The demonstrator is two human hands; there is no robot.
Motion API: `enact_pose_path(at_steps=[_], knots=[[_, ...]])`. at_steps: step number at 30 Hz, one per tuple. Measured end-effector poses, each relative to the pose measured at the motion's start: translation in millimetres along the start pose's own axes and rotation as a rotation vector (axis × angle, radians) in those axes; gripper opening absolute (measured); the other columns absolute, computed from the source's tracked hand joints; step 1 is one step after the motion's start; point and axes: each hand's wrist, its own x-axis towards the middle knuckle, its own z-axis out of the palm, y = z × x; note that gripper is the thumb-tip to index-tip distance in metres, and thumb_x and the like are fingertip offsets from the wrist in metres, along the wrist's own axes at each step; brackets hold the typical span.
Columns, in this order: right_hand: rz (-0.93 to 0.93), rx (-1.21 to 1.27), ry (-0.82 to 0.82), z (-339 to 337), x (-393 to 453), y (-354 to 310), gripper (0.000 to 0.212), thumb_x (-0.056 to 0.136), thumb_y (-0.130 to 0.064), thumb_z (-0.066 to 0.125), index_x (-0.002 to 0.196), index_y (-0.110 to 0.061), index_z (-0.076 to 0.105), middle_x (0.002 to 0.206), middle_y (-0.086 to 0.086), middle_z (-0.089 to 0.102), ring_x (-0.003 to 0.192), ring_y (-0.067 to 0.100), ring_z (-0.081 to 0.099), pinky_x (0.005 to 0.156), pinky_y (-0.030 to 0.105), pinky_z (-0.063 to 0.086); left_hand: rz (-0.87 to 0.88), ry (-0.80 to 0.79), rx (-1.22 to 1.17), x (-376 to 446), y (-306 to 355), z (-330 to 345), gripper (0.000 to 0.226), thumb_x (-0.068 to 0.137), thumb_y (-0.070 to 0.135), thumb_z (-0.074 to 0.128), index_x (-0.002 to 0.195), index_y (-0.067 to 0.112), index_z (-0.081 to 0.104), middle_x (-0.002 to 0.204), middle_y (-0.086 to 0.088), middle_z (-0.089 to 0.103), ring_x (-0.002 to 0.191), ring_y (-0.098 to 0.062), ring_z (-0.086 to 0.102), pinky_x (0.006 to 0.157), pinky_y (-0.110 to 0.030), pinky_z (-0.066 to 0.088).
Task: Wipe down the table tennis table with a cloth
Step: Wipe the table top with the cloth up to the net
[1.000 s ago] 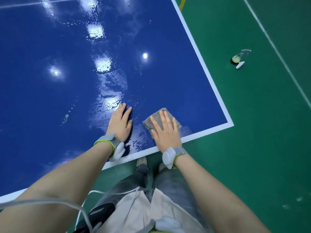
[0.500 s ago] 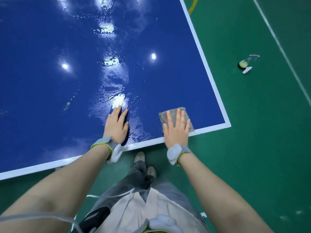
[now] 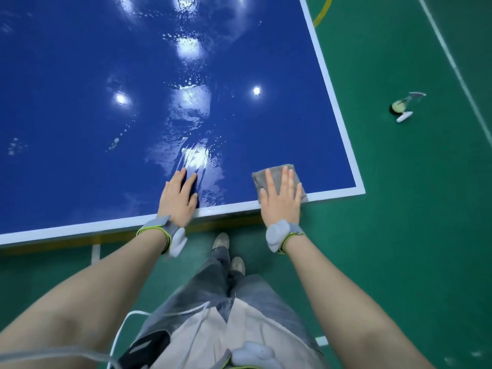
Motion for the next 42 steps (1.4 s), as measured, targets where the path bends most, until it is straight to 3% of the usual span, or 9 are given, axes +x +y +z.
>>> enact_pose_path(at_steps=[5,10,15,17,23,26,28,34,42], knots=[[0.05,0.035,-0.021,-6,-1,4,0.055,0.102,-0.04,0.022,0.151,-0.028,0.0,0.159,0.012,-0.008,0.146,0.028,-0.009,0.115,0.045,-0.008,-0.015,0.008,-0.021,-14,-3,3,0.051,0.097,0.02,0.041,0.146,0.015,0.027,0.156,-0.007,0.011,0.144,-0.023,0.006,0.116,-0.034,0.001],[-0.101,0.027,-0.059,0,-11,-41,0.054,0.102,-0.042,0.017,0.15,-0.029,-0.003,0.159,0.011,-0.009,0.146,0.028,-0.011,0.114,0.046,-0.012,-0.008,-0.046,-0.021,-19,-8,-3,0.051,0.098,0.021,0.04,0.146,0.015,0.025,0.156,-0.006,0.009,0.144,-0.022,0.004,0.116,-0.032,0.002],[-0.23,-0.001,-0.023,9,-27,-91,0.056,0.094,-0.042,0.017,0.142,-0.028,0.041,0.149,0.015,0.036,0.139,0.03,0.032,0.113,0.051,0.018,0.021,-0.037,-0.033,-19,-12,-7,0.05,0.097,0.013,0.04,0.145,0.013,0.028,0.156,-0.007,0.012,0.144,-0.022,0.008,0.116,-0.03,0.007],[-0.265,-0.004,-0.062,9,-26,-88,0.055,0.093,-0.042,0.021,0.139,-0.027,0.047,0.146,0.014,0.042,0.136,0.029,0.039,0.109,0.048,0.02,0.048,-0.033,-0.017,-19,-15,-8,0.05,0.096,0.013,0.041,0.145,0.013,0.029,0.155,-0.007,0.013,0.144,-0.022,0.01,0.114,-0.028,0.008],[-0.086,0.012,0.001,9,-7,-62,0.057,0.094,-0.041,0.018,0.143,-0.023,0.041,0.148,0.019,0.036,0.138,0.034,0.034,0.11,0.052,0.024,0.083,-0.066,0.033,-17,-32,-19,0.054,0.097,0.022,0.041,0.146,0.01,0.021,0.155,-0.005,0.016,0.143,-0.02,0.013,0.115,-0.033,0.007],[0.004,-0.004,-0.026,5,-6,-58,0.061,0.094,-0.046,0.006,0.15,-0.025,0.018,0.157,0.017,0.012,0.146,0.032,0.009,0.116,0.047,0.006,0.09,-0.069,0.08,-15,-48,-28,0.054,0.097,0.025,0.041,0.146,0.01,0.022,0.154,-0.005,0.019,0.143,-0.02,0.014,0.116,-0.035,0.008],[0.048,0.004,-0.03,5,-6,-67,0.055,0.1,-0.046,0.016,0.151,-0.026,0.01,0.158,0.015,0.003,0.146,0.032,0.0,0.116,0.047,0.0,0.081,-0.073,0.105,-11,-57,-35,0.055,0.097,0.026,0.041,0.145,0.009,0.023,0.154,-0.006,0.02,0.142,-0.022,0.016,0.116,-0.037,0.009],[0.04,-0.017,0.031,8,-15,-127,0.059,0.093,-0.044,0.02,0.142,-0.021,0.041,0.146,0.018,0.04,0.136,0.034,0.036,0.108,0.053,0.029,0.027,-0.049,0.092,4,-79,-51,0.053,0.097,0.026,0.042,0.144,0.007,0.027,0.153,-0.009,0.022,0.141,-0.025,0.018,0.115,-0.039,0.011],[-0.157,-0.002,-0.062,17,-25,-183,0.057,0.092,-0.045,0.023,0.141,-0.022,0.044,0.145,0.017,0.042,0.135,0.032,0.039,0.109,0.049,0.02,0.066,-0.014,0.052,24,-86,-59,0.053,0.094,0.024,0.048,0.14,0.004,0.034,0.15,-0.012,0.028,0.136,-0.03,0.026,0.111,-0.038,0.017]])
